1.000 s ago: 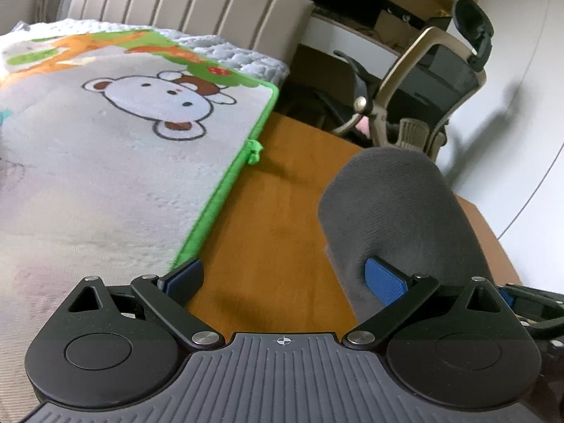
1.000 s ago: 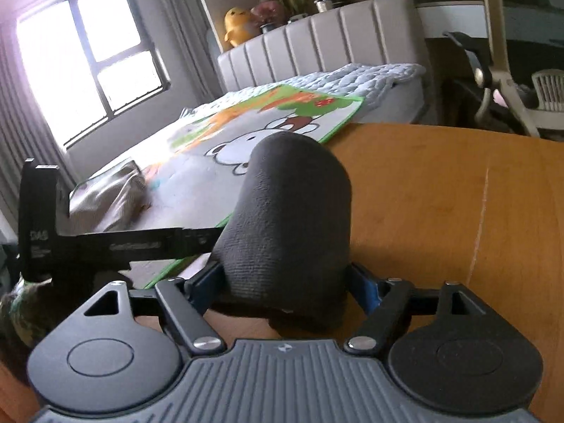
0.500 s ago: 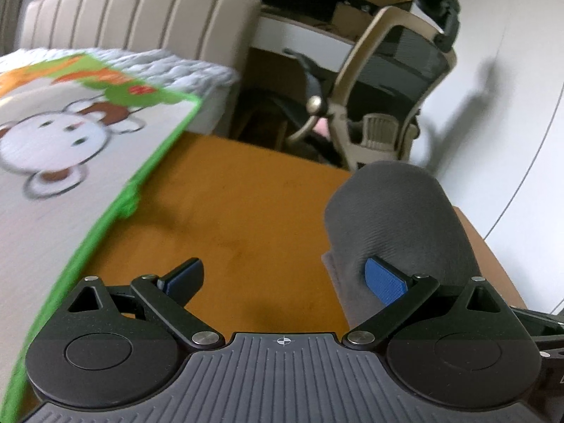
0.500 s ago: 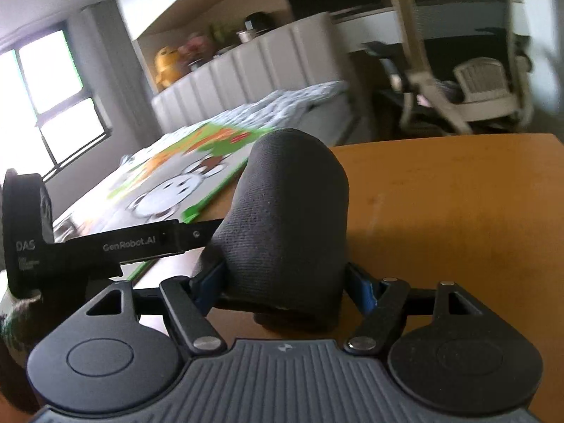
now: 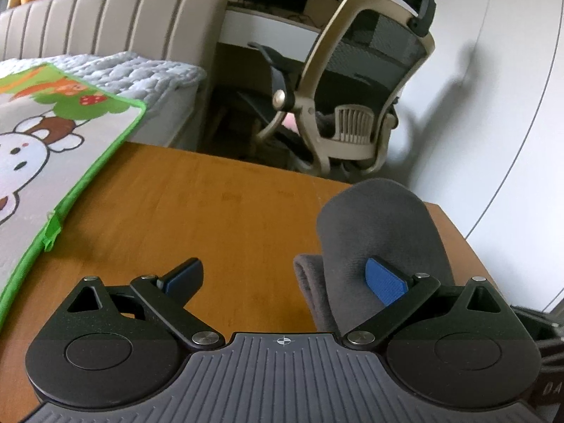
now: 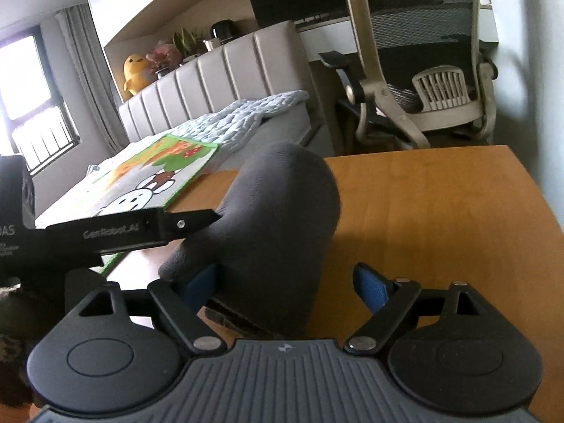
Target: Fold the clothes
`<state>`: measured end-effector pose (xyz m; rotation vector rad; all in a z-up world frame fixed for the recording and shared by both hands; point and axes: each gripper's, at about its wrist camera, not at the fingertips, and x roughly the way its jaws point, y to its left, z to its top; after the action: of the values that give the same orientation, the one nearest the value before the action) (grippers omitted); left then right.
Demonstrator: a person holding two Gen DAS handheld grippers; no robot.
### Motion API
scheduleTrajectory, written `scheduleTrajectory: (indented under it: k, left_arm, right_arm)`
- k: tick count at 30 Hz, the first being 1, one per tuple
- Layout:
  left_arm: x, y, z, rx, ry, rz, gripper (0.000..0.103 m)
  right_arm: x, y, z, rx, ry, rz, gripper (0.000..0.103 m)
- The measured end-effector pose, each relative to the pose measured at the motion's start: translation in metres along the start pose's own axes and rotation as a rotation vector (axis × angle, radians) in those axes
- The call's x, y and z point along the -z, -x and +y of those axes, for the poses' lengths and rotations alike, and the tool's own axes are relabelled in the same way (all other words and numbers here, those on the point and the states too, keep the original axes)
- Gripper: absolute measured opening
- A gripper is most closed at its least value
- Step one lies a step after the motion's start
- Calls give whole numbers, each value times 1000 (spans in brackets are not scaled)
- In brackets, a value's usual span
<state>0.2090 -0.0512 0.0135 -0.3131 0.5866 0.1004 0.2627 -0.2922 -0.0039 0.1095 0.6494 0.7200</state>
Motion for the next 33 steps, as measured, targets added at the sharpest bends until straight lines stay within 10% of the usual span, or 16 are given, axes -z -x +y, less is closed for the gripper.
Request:
scheduleTrajectory:
  k: [33]
  left_arm:
    - [4,13,8,7,-14,5,103]
  right_arm:
    - [-3,-13,-18,-5,-177,-10,73]
